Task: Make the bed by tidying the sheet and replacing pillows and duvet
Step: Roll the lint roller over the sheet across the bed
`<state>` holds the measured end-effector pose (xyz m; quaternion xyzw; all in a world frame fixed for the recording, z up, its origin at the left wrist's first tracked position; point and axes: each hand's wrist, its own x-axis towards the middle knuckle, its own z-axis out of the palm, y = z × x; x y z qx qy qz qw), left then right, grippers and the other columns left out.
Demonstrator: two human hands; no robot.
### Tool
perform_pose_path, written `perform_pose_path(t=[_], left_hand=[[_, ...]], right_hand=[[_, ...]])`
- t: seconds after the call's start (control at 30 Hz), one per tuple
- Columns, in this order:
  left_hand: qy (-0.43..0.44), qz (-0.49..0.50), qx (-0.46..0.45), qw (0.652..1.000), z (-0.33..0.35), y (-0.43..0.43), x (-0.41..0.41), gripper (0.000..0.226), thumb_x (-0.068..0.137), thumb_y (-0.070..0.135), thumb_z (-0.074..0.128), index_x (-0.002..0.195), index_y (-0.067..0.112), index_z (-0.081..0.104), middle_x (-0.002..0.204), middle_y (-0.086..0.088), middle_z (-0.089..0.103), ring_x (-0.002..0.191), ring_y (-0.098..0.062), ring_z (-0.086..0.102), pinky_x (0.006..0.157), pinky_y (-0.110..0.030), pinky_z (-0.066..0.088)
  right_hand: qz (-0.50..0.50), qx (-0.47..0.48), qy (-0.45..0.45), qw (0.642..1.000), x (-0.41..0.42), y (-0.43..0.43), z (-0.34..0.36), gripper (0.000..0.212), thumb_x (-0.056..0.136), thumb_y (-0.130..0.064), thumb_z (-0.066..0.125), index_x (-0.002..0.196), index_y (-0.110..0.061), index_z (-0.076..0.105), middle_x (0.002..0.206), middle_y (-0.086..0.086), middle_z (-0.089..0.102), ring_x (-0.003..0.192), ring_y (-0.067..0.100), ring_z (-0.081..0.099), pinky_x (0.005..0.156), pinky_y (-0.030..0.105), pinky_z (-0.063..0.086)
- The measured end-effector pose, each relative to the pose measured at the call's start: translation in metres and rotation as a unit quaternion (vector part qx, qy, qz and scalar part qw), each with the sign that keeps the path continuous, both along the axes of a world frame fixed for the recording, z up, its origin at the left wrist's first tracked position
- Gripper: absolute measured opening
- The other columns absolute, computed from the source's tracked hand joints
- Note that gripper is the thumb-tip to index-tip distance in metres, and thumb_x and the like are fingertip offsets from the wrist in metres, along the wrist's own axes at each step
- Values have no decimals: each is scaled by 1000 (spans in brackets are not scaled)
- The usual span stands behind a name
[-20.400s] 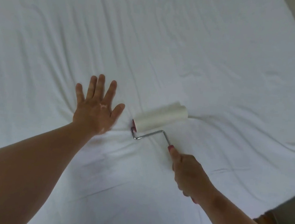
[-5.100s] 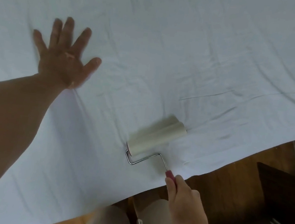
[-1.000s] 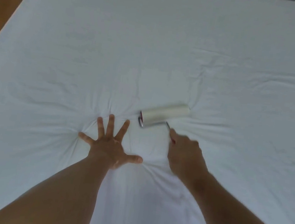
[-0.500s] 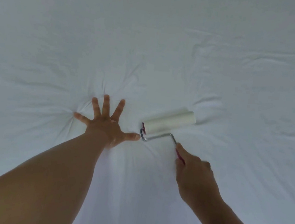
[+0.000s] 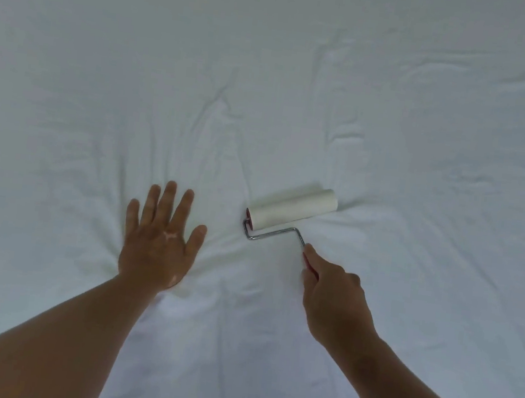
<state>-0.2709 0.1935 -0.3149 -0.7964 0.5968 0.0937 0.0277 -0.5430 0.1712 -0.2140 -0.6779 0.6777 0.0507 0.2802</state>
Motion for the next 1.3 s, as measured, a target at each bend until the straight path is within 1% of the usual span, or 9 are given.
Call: perform_pose_path(t=[0.27,0.43,0.57,0.67,0.8,0.9,1.07,1.2,1.3], left_hand=[[-1,-5,55,998,-8,-11,5,70,95,66,-5,156,36,-20,166,5,-26,153,-21,-22,123,-52,-10],[16,-10,82,996,0,-12,6,72,95,67,-3,157,35,-20,166,3,-26,153,-23,-22,123,-52,-11],[34,3,88,996,6,1,-5,74,95,66,-4,157,31,-20,166,0,-26,153,-24,-23,123,-53,-11],[40,6,86,995,8,23,-22,77,92,68,-8,157,29,-23,165,-3,-28,152,-26,-25,122,-54,-12],[31,2,70,997,8,41,-32,78,92,71,-4,157,31,-22,166,-4,-26,153,-26,-22,122,-54,-10],[17,-5,57,998,4,44,-29,78,92,73,-5,157,33,-21,166,-4,-24,153,-26,-20,123,-54,-8],[1,-6,51,999,2,45,-29,79,93,73,-2,159,31,-16,168,-5,-20,154,-28,-16,123,-54,-7],[9,5,59,998,6,54,-39,79,93,73,-4,160,32,-14,168,-5,-19,154,-27,-17,123,-55,-8],[20,11,63,998,10,81,-62,79,92,74,-3,159,33,-14,167,-6,-20,154,-28,-18,122,-56,-11]], right_hand=[[59,-67,9,996,46,-80,-18,26,101,-18,43,123,-22,55,94,0,48,93,30,56,67,32,45],[-41,0,-43,998,-14,41,-1,44,105,-35,39,148,-43,39,106,1,67,104,29,59,89,39,52],[-71,59,-14,996,-43,110,20,46,104,-40,40,149,-51,35,94,-5,69,96,22,62,86,38,53],[-50,42,-11,998,-30,85,17,44,105,-36,39,148,-45,38,109,-1,68,105,27,59,90,37,51],[-21,-10,-42,999,0,16,7,32,102,-26,39,130,-34,53,91,-4,52,99,30,58,82,38,54],[-34,-7,-68,997,-6,7,0,34,101,-28,40,131,-35,53,93,-3,58,91,28,59,82,42,57],[-65,15,-51,996,-80,102,-3,43,103,-44,37,144,-54,32,101,-1,68,96,24,57,87,41,54],[-81,35,-50,995,-134,188,4,45,101,-46,44,141,-64,33,77,-9,67,64,10,57,67,30,54],[-76,76,-38,994,-152,226,26,46,101,-43,47,140,-65,36,70,-7,63,60,8,56,63,21,49]])
